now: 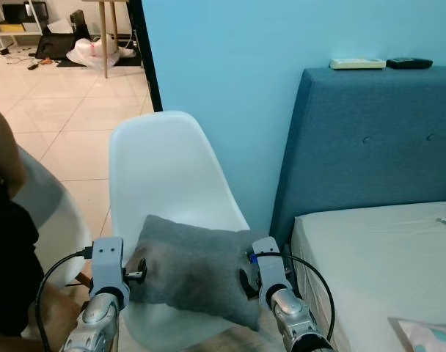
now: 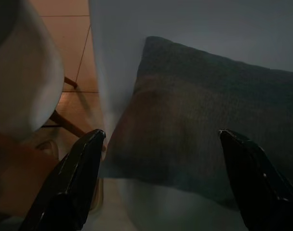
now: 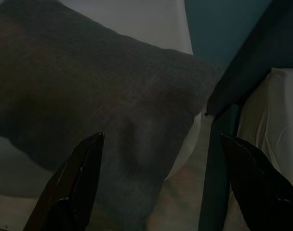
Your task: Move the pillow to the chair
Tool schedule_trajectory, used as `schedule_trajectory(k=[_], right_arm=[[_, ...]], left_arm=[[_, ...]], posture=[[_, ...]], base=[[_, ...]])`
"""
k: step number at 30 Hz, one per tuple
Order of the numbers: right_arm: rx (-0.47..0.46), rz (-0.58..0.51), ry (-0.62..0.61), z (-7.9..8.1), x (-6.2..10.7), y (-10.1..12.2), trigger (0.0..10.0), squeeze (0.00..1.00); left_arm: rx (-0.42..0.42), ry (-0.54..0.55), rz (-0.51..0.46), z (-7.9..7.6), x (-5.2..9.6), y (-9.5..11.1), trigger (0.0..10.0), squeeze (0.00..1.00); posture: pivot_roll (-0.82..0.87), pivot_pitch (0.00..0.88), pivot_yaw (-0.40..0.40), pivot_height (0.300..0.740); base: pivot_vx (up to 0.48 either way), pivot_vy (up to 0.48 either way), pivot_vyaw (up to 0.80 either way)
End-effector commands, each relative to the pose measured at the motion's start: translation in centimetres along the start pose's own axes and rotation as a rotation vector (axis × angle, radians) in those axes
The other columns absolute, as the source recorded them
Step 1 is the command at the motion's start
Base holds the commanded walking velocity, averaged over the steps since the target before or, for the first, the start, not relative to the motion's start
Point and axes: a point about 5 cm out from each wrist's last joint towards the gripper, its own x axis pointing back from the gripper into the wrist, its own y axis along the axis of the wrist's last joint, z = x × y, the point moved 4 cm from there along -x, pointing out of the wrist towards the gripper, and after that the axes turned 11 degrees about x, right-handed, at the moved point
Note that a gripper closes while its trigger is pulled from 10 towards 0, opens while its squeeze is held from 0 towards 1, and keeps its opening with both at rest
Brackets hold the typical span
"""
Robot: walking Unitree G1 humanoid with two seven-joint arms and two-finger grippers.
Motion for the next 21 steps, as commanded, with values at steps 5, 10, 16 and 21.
schedule_trajectory(k=[5, 10, 16, 21], right_arm=[[0.009, 0.018, 0.009, 0.11, -0.04, -0.2, 10.0, 0.0], [0.011, 0.017, 0.009, 0.07, -0.06, -0.13, 10.0, 0.0], [0.014, 0.016, 0.009, 0.03, -0.05, -0.13, 10.0, 0.0], [0.016, 0.016, 0.009, 0.03, -0.02, -0.18, 10.0, 0.0]], left_arm=[[-0.005, -0.004, 0.013, -0.02, 0.03, -0.18, 10.0, 0.0], [-0.005, -0.001, 0.014, 0.08, 0.12, -0.28, 10.0, 0.0], [-0.004, 0.002, 0.018, 0.14, 0.19, -0.42, 10.0, 0.0], [-0.005, 0.003, 0.02, 0.17, 0.2, -0.47, 10.0, 0.0]], posture=[[0.05, 0.043, -0.028, 0.74], [0.05, 0.044, -0.029, 0.74], [0.05, 0.047, -0.032, 0.74], [0.05, 0.046, -0.033, 0.74]], base=[[-0.313, 0.0, 0.0], [-0.319, 0.0, 0.0], [-0.321, 0.0, 0.0], [-0.307, 0.0, 0.0]])
